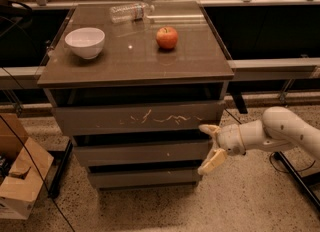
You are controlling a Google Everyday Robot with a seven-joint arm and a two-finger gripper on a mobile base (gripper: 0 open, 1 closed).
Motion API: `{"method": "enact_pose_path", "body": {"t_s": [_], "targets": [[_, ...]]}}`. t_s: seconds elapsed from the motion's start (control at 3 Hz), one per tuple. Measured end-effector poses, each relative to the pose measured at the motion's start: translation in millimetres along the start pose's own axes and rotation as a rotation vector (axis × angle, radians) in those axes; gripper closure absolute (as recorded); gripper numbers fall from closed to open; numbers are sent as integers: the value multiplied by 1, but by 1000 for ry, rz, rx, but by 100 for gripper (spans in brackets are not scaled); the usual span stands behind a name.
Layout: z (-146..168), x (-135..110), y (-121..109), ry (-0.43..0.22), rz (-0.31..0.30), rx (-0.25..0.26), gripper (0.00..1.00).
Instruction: Open bottom drawer
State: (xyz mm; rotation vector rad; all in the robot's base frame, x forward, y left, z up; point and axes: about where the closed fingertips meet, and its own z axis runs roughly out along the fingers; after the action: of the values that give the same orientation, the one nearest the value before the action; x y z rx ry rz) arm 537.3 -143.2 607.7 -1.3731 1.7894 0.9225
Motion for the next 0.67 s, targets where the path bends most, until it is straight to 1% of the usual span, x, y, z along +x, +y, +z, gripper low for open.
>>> {"method": "enact_pose_path", "body": {"t_s": [0.33,0.67], "targets": [[24,35,-17,9,22,0,0],[36,70,-20,20,62,-2,0]]}}
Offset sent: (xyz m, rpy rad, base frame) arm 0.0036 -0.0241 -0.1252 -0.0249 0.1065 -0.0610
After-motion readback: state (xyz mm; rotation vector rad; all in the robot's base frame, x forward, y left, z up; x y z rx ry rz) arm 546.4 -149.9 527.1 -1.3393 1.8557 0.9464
